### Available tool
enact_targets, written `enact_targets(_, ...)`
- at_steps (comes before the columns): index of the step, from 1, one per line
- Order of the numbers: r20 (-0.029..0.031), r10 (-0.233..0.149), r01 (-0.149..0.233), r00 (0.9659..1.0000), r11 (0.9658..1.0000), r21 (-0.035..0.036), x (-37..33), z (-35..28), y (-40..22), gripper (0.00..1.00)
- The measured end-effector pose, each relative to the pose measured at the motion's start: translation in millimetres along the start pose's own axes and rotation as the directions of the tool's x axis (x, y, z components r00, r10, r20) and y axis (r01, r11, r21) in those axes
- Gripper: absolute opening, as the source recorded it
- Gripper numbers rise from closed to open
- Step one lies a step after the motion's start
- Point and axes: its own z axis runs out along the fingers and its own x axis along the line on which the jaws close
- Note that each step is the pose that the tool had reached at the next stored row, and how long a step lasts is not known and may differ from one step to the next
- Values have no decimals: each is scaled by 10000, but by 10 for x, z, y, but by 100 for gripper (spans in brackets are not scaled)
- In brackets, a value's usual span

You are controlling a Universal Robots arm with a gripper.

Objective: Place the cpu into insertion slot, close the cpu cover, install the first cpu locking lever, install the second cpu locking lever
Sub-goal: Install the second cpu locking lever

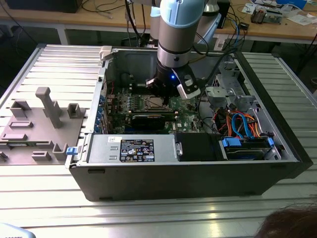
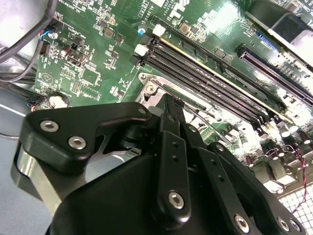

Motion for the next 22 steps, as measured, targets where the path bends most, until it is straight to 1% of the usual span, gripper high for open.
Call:
enact_targets(15, 3, 2, -2, 10000, 9999, -147, 1, 47, -10, 11)
enact_targets(22, 4, 3, -2, 10000, 9997, -232, 1, 70, -16, 11)
